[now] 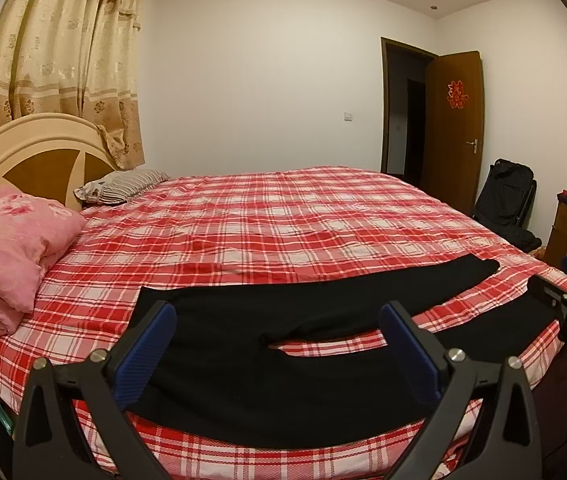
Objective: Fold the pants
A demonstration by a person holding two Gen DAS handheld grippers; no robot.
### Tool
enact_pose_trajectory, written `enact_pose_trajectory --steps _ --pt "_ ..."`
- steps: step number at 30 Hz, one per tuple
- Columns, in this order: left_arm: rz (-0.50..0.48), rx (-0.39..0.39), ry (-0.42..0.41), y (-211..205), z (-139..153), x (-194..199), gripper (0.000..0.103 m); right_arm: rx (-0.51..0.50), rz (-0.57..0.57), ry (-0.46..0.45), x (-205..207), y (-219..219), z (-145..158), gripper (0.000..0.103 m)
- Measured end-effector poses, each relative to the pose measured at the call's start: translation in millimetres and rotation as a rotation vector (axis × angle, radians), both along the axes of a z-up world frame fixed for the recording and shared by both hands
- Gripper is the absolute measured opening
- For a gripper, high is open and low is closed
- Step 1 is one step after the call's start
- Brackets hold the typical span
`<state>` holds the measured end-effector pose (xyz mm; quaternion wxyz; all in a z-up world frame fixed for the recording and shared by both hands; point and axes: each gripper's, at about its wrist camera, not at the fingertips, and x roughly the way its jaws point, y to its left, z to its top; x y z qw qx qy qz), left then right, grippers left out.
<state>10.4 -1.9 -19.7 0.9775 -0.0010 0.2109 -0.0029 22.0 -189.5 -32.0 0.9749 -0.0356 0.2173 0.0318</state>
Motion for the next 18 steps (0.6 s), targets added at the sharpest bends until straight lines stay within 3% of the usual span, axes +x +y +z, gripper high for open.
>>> enact_pose_trajectory --steps 12,18 --pt "-0.036 0.001 0.037 3 -16 11 0.103 -0.007 -0.002 0.030 8 -1 -11 0.102" --pt "-0.052 0.019 0.084 25 -36 42 0.103 -0.010 0.003 0.088 27 -3 -35 0.102"
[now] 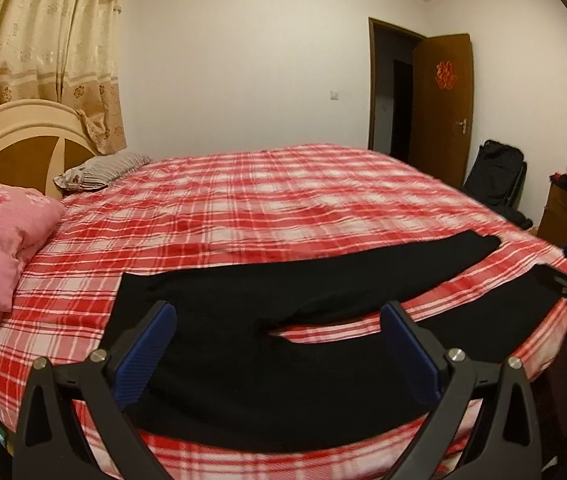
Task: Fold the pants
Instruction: 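Lower both tools onto the black pants and close on the waistband edge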
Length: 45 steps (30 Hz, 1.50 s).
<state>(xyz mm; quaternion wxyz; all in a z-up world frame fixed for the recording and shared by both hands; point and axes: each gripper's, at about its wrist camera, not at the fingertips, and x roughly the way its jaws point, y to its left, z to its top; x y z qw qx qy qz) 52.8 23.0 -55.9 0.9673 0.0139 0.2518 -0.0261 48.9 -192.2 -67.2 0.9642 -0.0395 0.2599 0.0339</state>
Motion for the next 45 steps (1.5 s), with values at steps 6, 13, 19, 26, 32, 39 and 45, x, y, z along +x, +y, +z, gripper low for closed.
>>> enact_pose_trajectory --steps 6,13,19,26,32,39,45 --pt "0.090 0.052 0.045 52 -18 44 0.103 -0.025 -0.027 0.097 28 -9 -31 0.102" --pt "0.201 0.111 0.110 122 -43 119 0.103 -0.025 -0.066 0.131 62 -29 -38 0.102" --pt "0.208 0.070 0.189 153 -72 165 0.103 -0.063 -0.078 0.142 95 -41 -31 0.091" --pt "0.181 -0.005 0.256 181 -92 201 0.075 -0.100 -0.039 0.204 128 -35 -42 0.071" --pt "0.185 -0.041 0.317 200 -113 224 0.062 -0.111 -0.019 0.242 150 -27 -52 0.071" --pt "0.157 -0.139 0.391 213 -133 236 0.064 -0.096 -0.013 0.283 177 -36 -50 0.059" --pt "0.142 -0.134 0.414 213 -134 240 0.065 -0.020 -0.083 0.310 202 -77 -43 0.059"
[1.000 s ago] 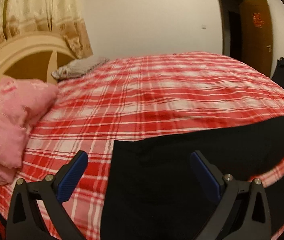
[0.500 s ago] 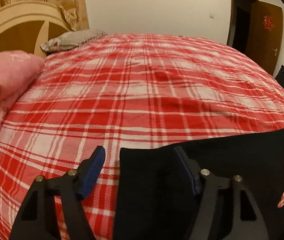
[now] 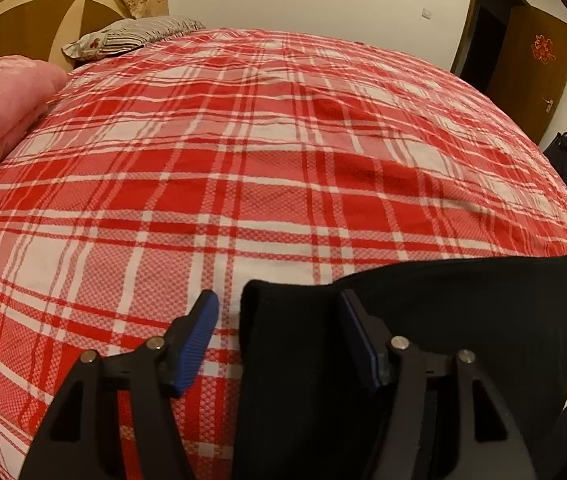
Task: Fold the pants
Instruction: 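Lower both tools onto the black pants and close on the waistband edge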
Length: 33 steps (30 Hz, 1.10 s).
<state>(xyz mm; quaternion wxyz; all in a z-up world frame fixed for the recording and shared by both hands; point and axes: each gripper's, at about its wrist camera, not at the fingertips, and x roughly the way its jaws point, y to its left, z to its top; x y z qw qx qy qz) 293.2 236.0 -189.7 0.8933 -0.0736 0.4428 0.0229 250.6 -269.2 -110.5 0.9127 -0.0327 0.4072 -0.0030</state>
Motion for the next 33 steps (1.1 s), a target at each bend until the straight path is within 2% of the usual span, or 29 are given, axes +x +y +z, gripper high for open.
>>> enact_pose_trajectory --steps 4,7,10,11,14,16,20,23,26,28,33 --pt "-0.003 -0.027 -0.014 4 1 0 0.062 0.018 -0.057 0.022 9 -25 -2 0.059" --pt "-0.021 -0.046 -0.030 4 3 -2 0.046 -0.009 -0.093 0.040 17 -43 -3 0.059" --pt "-0.023 -0.058 -0.039 6 5 -1 0.038 -0.017 -0.145 0.052 27 -69 -1 0.059" --pt "-0.025 -0.069 -0.042 6 5 -2 0.032 -0.019 -0.167 0.056 31 -79 0 0.059" --pt "-0.033 -0.072 -0.051 5 7 -2 0.023 -0.027 -0.230 0.063 44 -109 3 0.059" --pt "-0.036 -0.069 -0.054 4 8 -2 0.021 -0.032 -0.261 0.071 53 -127 2 0.059" --pt "-0.043 -0.059 -0.049 1 6 0 0.020 0.046 -0.299 0.118 78 -160 -8 0.059" --pt "-0.040 -0.064 -0.048 1 5 0 0.020 0.104 -0.303 0.152 98 -175 -18 0.059" --pt "-0.037 -0.065 -0.044 0 2 -1 0.021 0.097 -0.316 0.173 119 -180 -28 0.059" --pt "-0.047 -0.064 -0.037 -1 2 0 0.021 0.134 -0.318 0.185 131 -187 -37 0.059" --pt "-0.058 -0.042 -0.027 -5 0 3 0.021 0.072 -0.314 0.211 159 -195 -54 0.059"
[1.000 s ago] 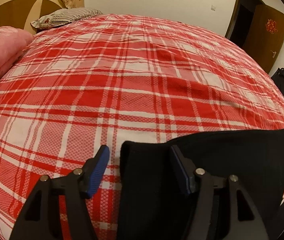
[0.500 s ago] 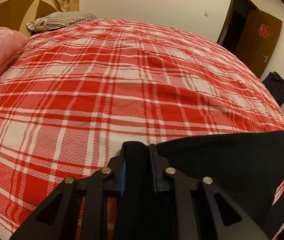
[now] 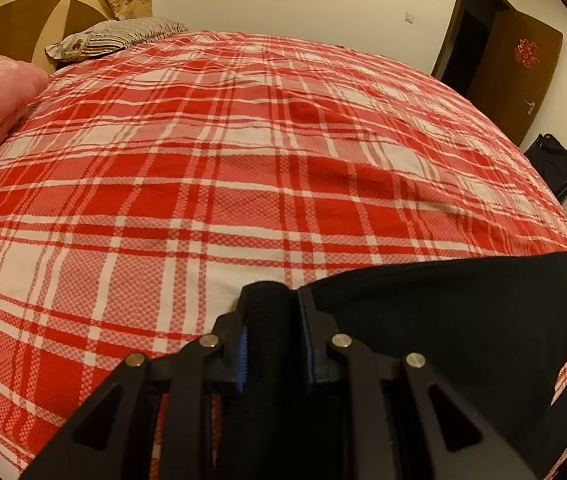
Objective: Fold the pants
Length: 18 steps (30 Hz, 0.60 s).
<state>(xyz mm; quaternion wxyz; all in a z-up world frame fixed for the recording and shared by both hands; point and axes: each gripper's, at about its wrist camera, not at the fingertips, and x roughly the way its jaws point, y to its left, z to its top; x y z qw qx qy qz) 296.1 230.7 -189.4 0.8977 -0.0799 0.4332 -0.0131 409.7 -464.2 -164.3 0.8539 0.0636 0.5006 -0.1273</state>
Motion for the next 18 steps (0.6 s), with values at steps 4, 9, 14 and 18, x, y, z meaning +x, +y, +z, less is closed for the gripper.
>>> enact_pose_trajectory --steps 4,9,14,18 --pt "-0.002 0.020 -0.001 -2 0 0 0.021 0.029 0.022 0.033 12 -7 -16 0.059" --pt "0.009 -0.022 -0.004 2 -1 0 0.023 0.067 0.069 0.025 11 -2 -21 0.048" --pt "0.000 0.019 -0.008 -4 3 -1 0.016 0.089 0.102 -0.003 3 3 -12 0.009" --pt "0.009 0.015 -0.022 -4 10 -2 0.012 0.048 0.123 -0.067 -17 9 10 0.008"
